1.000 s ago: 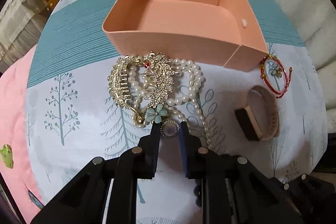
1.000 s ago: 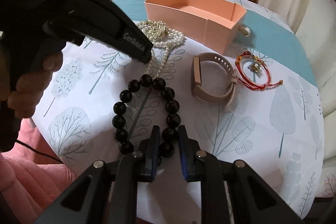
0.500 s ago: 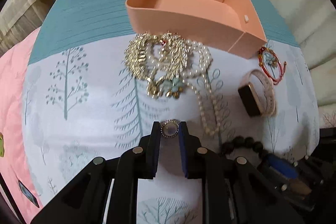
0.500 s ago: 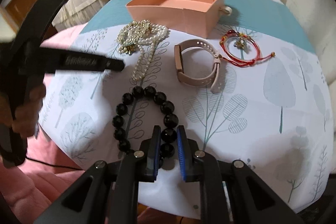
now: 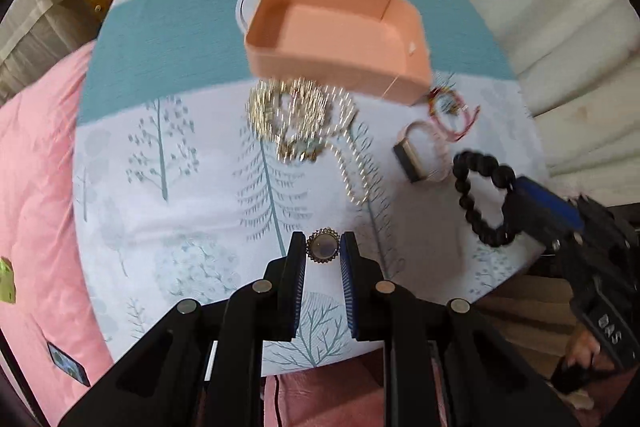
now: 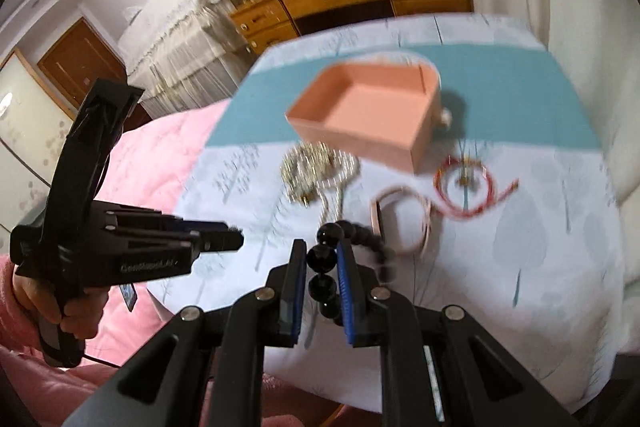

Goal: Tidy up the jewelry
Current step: 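Lower the black bead bracelet into the pink box and open the right tool, then grasp the pink-band watch with the left tool while the right tool grasps the red string bracelet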

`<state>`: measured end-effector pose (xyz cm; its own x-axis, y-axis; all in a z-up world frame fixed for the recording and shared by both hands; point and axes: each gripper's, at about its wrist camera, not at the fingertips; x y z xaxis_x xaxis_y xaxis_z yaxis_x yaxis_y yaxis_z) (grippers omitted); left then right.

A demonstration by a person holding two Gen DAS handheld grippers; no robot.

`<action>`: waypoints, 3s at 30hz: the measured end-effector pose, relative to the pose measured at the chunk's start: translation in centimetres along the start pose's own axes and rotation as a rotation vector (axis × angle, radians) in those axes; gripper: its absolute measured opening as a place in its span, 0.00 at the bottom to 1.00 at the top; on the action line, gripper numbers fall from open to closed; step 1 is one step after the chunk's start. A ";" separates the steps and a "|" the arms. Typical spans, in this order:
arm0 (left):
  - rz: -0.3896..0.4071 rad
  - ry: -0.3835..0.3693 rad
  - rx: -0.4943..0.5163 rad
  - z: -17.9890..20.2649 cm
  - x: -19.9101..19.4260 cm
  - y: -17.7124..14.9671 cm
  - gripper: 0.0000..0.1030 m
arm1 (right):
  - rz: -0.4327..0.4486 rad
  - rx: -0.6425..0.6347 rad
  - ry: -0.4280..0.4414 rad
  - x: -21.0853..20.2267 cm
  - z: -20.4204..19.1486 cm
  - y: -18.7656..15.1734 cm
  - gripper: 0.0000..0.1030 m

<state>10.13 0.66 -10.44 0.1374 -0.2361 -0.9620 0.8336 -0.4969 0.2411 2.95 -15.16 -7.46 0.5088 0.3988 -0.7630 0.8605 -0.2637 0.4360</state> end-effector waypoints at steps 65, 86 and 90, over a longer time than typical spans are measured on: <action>-0.141 -0.053 0.176 0.0 5.8 5.6 0.80 | -0.131 0.073 -0.435 0.4 6.1 2.6 0.78; -0.162 -0.028 -0.322 4.6 10.2 7.0 0.58 | -0.343 -0.475 -0.233 8.1 10.4 5.3 0.78; -0.163 0.005 -0.361 5.0 11.4 7.4 0.41 | -0.339 -0.499 -0.184 9.3 11.0 5.9 0.78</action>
<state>15.14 -9.88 -18.94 -0.0101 -0.1739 -0.9847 0.9791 -0.2016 0.0255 12.44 -22.66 -17.28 0.2307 0.2190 -0.9481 0.9047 0.3105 0.2918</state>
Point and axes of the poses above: each gripper's, at about its wrist camera, not at the fingertips, and x roughly the way its jaws point, z to its right, y to its top, and after that the axes turned 14 degrees about x, right-handed
